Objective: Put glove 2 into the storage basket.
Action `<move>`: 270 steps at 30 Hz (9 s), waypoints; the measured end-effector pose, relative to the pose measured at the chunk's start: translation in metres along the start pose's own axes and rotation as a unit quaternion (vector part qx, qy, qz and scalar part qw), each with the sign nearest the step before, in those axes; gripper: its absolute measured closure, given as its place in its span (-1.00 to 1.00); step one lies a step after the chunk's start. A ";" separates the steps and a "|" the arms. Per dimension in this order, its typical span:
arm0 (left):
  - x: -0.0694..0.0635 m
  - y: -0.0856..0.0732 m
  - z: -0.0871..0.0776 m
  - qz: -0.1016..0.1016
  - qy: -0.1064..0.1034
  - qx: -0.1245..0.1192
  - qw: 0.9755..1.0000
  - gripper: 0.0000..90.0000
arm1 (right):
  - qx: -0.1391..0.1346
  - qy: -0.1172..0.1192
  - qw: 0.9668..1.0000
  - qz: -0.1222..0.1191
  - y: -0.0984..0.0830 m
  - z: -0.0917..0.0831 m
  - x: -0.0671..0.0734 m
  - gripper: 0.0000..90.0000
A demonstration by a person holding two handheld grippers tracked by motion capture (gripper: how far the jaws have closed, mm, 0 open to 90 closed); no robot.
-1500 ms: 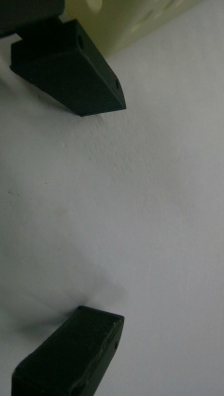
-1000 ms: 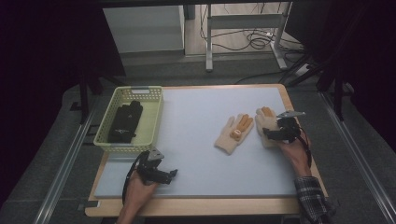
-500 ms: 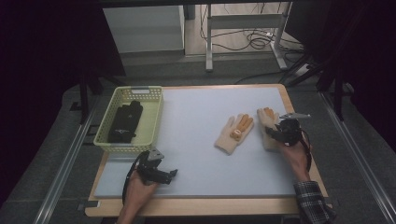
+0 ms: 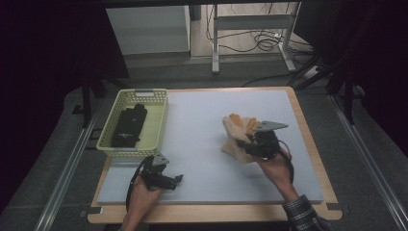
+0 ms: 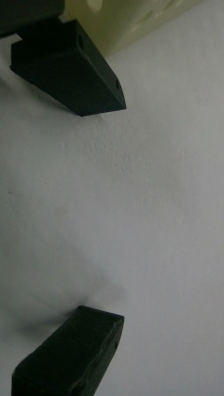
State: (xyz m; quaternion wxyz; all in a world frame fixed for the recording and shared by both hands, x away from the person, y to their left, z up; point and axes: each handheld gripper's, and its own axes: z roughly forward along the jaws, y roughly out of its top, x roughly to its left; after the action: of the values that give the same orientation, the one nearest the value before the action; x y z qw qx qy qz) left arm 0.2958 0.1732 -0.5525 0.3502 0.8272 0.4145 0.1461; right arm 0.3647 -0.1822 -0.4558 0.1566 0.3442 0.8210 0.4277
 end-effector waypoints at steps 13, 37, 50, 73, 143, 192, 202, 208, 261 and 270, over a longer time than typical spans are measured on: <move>0.000 0.000 0.000 0.002 -0.001 0.001 1.000 -0.96 | 0.057 0.039 0.998 -0.012 -0.036 0.071 0.065 -0.01; 0.000 0.000 0.000 0.002 -0.001 0.001 1.000 -0.96 | 0.064 0.096 0.992 -0.042 -0.068 0.042 0.057 0.47; 0.000 0.000 0.000 0.002 -0.001 0.001 1.000 -0.96 | 0.026 -0.006 1.000 -0.005 -0.049 0.020 -0.010 0.14; 0.000 0.000 0.000 0.001 -0.001 0.001 1.000 -0.96 | 0.039 -0.079 0.996 0.009 -0.036 0.051 -0.055 0.36; 0.000 0.000 0.000 0.002 -0.001 0.001 1.000 -0.96 | 0.065 0.125 0.987 -0.082 -0.062 0.055 0.063 0.97; 0.001 0.000 -0.001 0.000 -0.002 0.001 1.000 -0.94 | 0.062 -0.074 0.995 0.000 -0.097 -0.009 -0.045 -0.51; 0.007 0.006 -0.018 -0.023 -0.009 -0.008 1.000 -0.77 | 0.063 -0.075 0.995 0.003 -0.098 -0.009 -0.046 -0.54; -0.009 0.029 -0.030 -0.025 -0.028 -0.010 0.999 -0.80 | 0.062 -0.075 0.995 0.003 -0.098 -0.009 -0.046 -0.54; -0.040 0.096 0.043 0.053 -0.014 0.134 0.989 0.29 | 0.062 -0.075 0.995 0.004 -0.098 -0.009 -0.046 -0.54; -0.023 0.112 0.022 0.020 -0.009 0.108 0.994 0.50 | 0.062 -0.075 0.995 0.004 -0.098 -0.009 -0.046 -0.54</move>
State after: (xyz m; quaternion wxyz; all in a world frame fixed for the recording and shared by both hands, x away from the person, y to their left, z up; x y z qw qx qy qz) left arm 0.3588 0.0988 -0.4887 0.2592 0.8699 0.4077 0.0997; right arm 0.3502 -0.2584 -0.5316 0.1942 0.3873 0.8307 0.3497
